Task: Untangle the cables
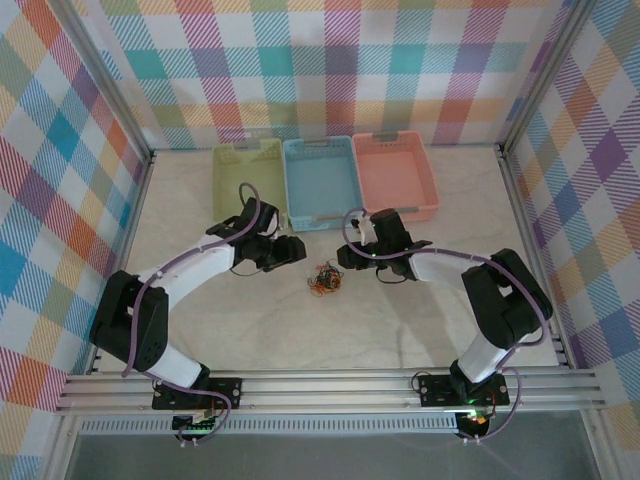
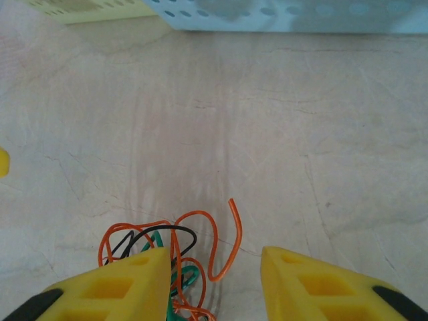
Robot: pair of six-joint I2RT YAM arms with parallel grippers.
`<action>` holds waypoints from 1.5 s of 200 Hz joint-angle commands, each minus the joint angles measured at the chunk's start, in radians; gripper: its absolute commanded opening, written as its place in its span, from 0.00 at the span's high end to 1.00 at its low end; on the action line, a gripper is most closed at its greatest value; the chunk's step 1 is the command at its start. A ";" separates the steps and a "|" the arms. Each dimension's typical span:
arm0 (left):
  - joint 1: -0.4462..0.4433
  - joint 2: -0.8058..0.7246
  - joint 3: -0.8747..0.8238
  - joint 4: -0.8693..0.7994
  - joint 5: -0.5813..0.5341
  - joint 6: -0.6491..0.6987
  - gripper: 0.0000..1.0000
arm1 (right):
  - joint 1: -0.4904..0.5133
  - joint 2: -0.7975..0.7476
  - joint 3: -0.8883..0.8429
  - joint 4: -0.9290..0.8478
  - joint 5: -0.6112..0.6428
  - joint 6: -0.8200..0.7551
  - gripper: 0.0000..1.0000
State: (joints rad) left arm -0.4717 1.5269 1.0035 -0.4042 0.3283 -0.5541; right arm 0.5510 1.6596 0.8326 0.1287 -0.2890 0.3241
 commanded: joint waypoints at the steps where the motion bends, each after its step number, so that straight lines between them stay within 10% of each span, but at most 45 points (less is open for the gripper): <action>1: -0.021 0.041 -0.002 0.043 0.049 -0.013 0.43 | 0.012 0.023 0.029 0.024 -0.030 -0.005 0.61; 88: -0.041 0.115 -0.028 0.100 0.084 -0.018 0.46 | 0.031 0.060 0.046 0.050 -0.013 0.004 0.66; 156: -0.061 0.111 -0.052 0.117 0.080 -0.028 0.48 | 0.033 0.029 0.025 0.078 0.034 -0.010 1.00; 300: -0.104 0.064 -0.048 0.070 0.000 -0.011 0.52 | 0.035 -0.107 -0.083 0.186 0.191 0.008 1.00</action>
State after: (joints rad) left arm -0.5617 1.6146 0.9524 -0.3130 0.3660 -0.5724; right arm 0.5777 1.5455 0.7208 0.3511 -0.1379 0.3271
